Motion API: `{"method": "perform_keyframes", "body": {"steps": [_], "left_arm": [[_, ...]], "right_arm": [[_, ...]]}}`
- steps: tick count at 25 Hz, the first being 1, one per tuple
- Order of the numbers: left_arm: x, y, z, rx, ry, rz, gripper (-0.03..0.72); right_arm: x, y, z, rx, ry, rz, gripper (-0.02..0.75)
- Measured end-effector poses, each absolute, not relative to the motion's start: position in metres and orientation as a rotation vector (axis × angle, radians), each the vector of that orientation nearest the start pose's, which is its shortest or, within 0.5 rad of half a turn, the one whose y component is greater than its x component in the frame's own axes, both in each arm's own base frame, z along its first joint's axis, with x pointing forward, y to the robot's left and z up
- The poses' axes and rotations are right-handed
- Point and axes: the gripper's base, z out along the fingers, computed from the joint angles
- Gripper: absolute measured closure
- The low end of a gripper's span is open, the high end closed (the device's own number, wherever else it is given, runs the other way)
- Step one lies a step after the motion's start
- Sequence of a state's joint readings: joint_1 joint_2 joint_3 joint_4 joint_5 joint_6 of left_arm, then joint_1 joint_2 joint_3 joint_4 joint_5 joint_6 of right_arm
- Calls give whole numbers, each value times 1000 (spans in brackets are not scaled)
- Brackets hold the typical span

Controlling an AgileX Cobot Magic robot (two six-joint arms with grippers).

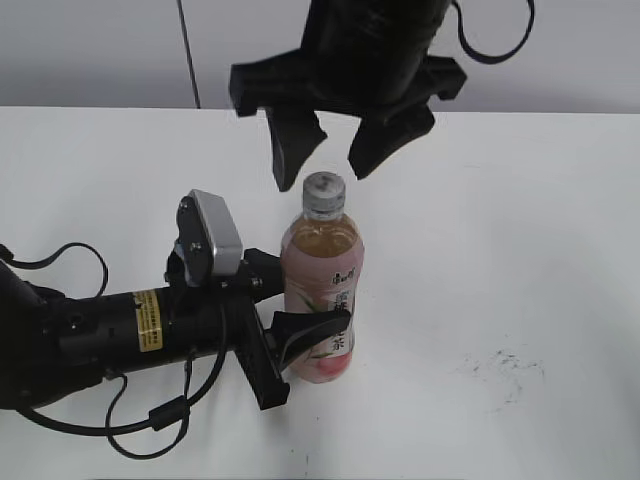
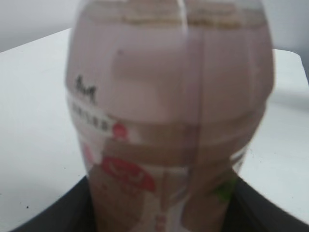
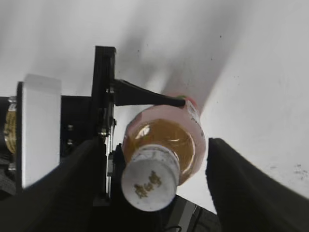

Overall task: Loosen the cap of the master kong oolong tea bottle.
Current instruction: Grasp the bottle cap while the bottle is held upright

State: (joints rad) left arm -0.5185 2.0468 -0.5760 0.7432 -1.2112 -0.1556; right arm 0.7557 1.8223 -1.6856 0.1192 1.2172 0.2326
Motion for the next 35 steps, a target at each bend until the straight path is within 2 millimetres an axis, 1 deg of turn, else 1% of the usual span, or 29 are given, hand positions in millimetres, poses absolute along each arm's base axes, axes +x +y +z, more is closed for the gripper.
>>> {"method": "perform_keyframes", "body": {"steps": [2,3,4,6,8,10,12,14,16,17,18,19,21,25,26,27,29,31,33,35], "left_arm": [[232,-199,94,1061,1553,-883,314],[232,-199,94,1061,1553,-883,314],[232,-199,94,1061,1553,-883,314],[232,-199,94,1061,1553,-883,314],[232,-199,94,1061,1553,-883,314],[232,-199,94,1061,1553,-883,314],[232,-199,94,1061,1553,-883,314],[232,-199,94,1061,1553,-883,314],[232,-199,94,1061,1553,-883,314],[232,-199,94,1061,1553,-883,314],[232,-199,94,1061,1553,-883,314],[232,-199,94,1061,1553,-883,314],[232,-199,94,1061,1553,-883,314],[232,-199,94,1061,1553,-883,314],[232,-199,94,1061,1553,-883,314],[232,-199,94,1061,1553,-883,314],[232,-199,94,1061,1553,-883,314],[232,-199,94,1061,1553,-883,314],[232,-199,94,1061,1553,-883,314],[232,-199,94,1061,1553,-883,314]], "right_arm": [[273,272,307,-719,2832,355,253],[273,271,305,-720,2836,352,286],[273,271,305,-720,2839,351,339],[273,272,305,-742,2831,355,470],[273,272,305,-843,2794,344,464],[273,272,305,-1074,2695,317,464],[272,272,305,-1367,2538,285,464],[272,272,305,-1728,2280,227,464],[272,273,305,-2032,1991,176,465],[272,273,305,-2157,1847,148,465],[272,273,305,-2243,1737,129,465],[271,273,305,-2287,1678,119,465],[271,273,305,-2335,1606,113,465],[270,274,305,-2345,1584,128,460],[270,274,305,-2343,1584,134,435],[270,274,305,-2340,1589,136,383],[270,275,306,-2302,1638,156,248],[270,277,310,-2208,1733,190,161],[271,281,320,-2078,1816,238,142],[273,285,335,-1897,1939,307,150]]}}
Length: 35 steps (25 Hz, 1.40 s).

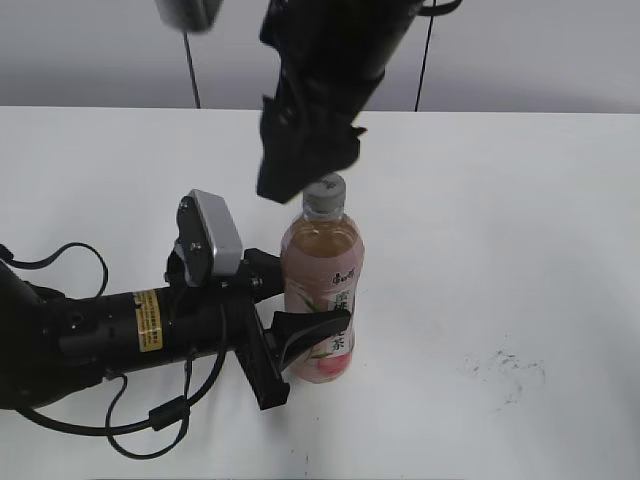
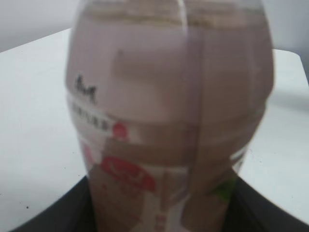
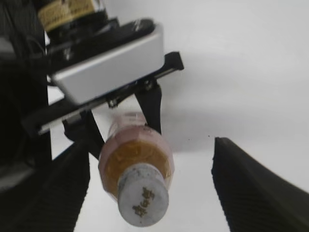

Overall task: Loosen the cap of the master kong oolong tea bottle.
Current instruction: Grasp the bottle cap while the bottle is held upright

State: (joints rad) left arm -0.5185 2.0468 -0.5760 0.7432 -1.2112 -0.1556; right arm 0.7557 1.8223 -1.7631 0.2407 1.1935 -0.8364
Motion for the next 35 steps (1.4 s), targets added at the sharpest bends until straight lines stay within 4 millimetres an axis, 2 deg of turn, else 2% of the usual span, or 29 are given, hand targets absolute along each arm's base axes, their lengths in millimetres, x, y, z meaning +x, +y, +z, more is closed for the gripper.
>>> {"method": "perform_keyframes", "body": {"steps": [5,7,10,13,19,23,30,32,33,35], "left_arm": [[232,-199,94,1061,1553,-883,314],[232,-199,94,1061,1553,-883,314],[232,-198,94,1060,1554,-883,314],[232,-198,94,1060,1554,-883,314],[232,-198,94,1060,1554,-883,314],[232,-198,94,1060,1554,-883,314],[232,-198,94,1060,1554,-883,314],[232,-198,94,1060,1554,-883,314],[232,-198,94,1060,1554,-883,314],[232,-199,94,1060,1553,-882,314]], "right_arm": [[277,286,379,-1229,2321,480,162],[280,283,387,-951,2442,499,164],[284,278,387,-747,2517,460,174],[283,278,376,-703,2575,461,182],[279,275,334,-711,2731,396,183],[275,273,315,-721,2801,363,203],[272,270,301,-727,2851,341,344],[271,271,300,-739,2851,350,432],[271,271,300,-775,2836,348,458],[271,271,300,-955,2766,327,457]]}}
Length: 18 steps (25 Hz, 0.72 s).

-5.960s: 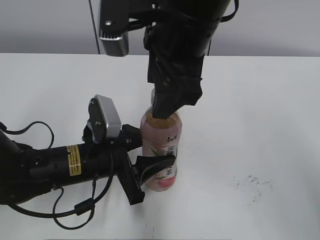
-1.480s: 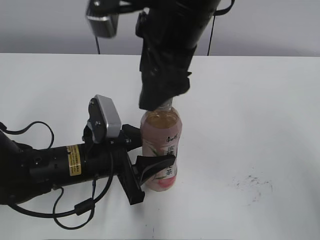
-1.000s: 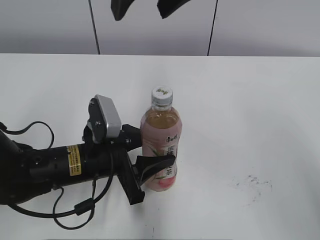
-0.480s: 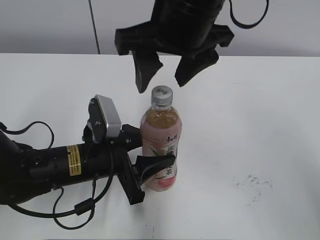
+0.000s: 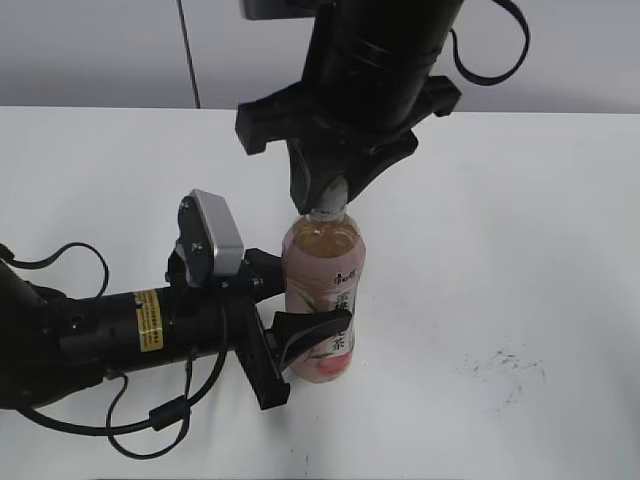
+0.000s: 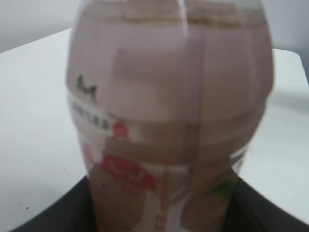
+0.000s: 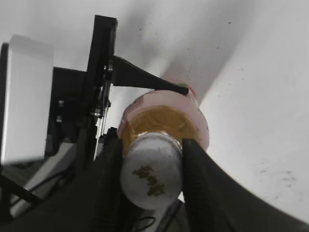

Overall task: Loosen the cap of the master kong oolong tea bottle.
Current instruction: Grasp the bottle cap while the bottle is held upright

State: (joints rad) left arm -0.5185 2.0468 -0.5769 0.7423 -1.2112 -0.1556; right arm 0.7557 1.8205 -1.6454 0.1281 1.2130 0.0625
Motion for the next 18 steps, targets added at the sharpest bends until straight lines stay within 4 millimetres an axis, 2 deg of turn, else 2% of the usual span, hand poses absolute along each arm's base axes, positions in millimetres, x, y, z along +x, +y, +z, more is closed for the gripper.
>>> {"method": "perform_keyframes", "body": {"steps": [4,7,9,12,18], "left_arm": [[232,-199,94,1061,1552,-883,314],[232,-199,94,1060,1553,-882,314],[232,-199,94,1060,1553,-882,314],[232,-199,94,1060,1553,-882,314],[232,-199,94,1060,1554,-882,314]], "right_arm": [[271,271,300,-1525,2451,257,457],[271,271,301,-2023,2018,168,461],[271,271,301,-2233,1767,120,464],[271,270,302,-2357,1588,86,464],[271,270,302,-2390,1537,77,465]]}}
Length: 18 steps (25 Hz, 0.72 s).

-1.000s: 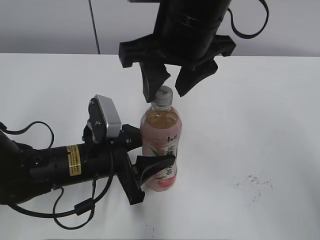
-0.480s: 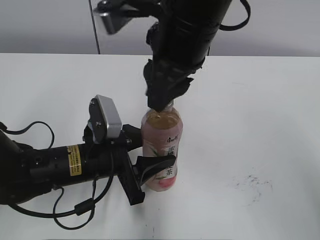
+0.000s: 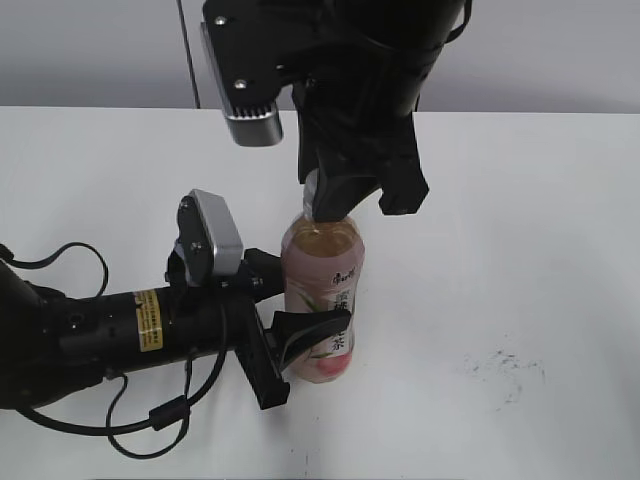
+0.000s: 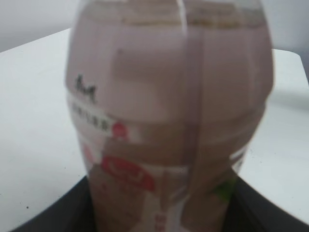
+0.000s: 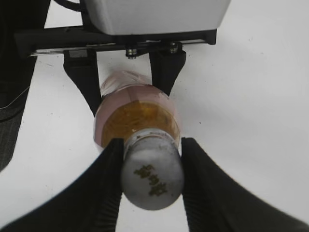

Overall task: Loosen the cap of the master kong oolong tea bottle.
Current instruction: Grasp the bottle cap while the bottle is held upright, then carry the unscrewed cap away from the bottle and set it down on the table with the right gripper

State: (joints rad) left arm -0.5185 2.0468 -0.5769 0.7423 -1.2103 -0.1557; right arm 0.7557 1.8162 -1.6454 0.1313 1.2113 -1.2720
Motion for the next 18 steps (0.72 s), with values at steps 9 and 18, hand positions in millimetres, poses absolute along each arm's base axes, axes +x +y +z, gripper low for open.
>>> {"method": "perform_keyframes", "body": {"steps": [9,18], "left_arm": [[232,-199,94,1055,1556,-884,314],[232,-198,94,1057,1557,-882,314]], "right_arm": [[272,275,325,-2298,1541,108,465],[296,243,358,-1226,2392,69,465]]}}
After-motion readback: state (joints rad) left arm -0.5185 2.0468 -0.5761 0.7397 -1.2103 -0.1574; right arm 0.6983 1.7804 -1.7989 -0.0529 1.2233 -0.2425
